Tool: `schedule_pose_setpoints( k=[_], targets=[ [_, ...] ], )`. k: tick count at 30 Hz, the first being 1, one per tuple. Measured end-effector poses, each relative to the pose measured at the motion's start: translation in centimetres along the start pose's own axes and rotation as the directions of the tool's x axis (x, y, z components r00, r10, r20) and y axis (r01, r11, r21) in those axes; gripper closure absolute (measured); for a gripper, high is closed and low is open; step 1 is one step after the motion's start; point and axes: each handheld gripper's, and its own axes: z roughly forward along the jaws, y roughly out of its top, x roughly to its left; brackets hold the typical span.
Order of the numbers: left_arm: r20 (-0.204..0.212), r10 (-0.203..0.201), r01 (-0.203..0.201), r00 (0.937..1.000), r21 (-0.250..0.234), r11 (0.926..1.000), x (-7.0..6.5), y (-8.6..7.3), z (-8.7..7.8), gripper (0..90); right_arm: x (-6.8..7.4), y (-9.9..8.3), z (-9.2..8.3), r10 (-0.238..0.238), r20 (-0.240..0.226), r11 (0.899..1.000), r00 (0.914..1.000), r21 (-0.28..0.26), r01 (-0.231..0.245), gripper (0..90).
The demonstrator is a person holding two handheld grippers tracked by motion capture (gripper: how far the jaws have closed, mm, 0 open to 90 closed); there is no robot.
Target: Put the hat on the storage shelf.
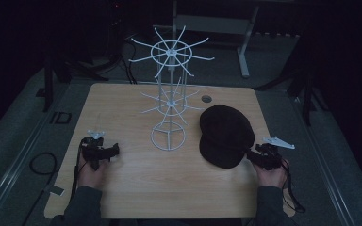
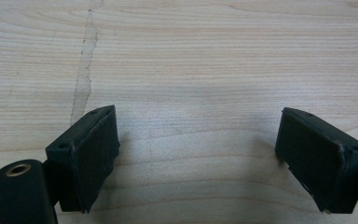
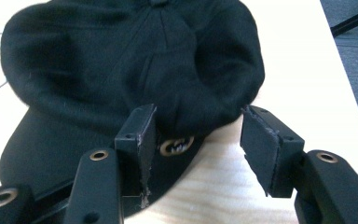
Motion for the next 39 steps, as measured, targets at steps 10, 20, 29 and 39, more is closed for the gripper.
schedule_pose_setpoints(
  k=[10, 20, 29, 39],
  targets=[
    [0.003, 0.004, -0.004, 1.0000, 0.000, 1.0000, 0.0, 0.0, 0.0, 14.3, -0.6, 2.1, 1.0, 0.019, 0.031, 0.999, 0.9993, 0.025, -0.020, 44.1],
    [0.004, 0.007, -0.007, 1.0000, 0.000, 1.0000, 0.0, 0.0, 0.0, 14.2, -0.9, 2.7, 2.2, 0.031, 0.042, 0.998, 0.9986, 0.057, -0.034, 44.7],
    [0.006, 0.007, -0.007, 1.0000, -0.001, 1.0000, -0.1, 0.0, 0.0, 14.3, -1.5, 3.4, 3.2, 0.047, 0.057, 0.993, 0.9973, 0.103, -0.053, 44.6],
    [0.007, 0.007, -0.007, 0.9999, -0.001, 1.0000, -0.1, 0.0, 0.0, 14.2, -2.1, 4.1, 4.3, 0.095, 0.066, 0.981, 0.9932, 0.163, -0.105, 43.0]
  ],
)
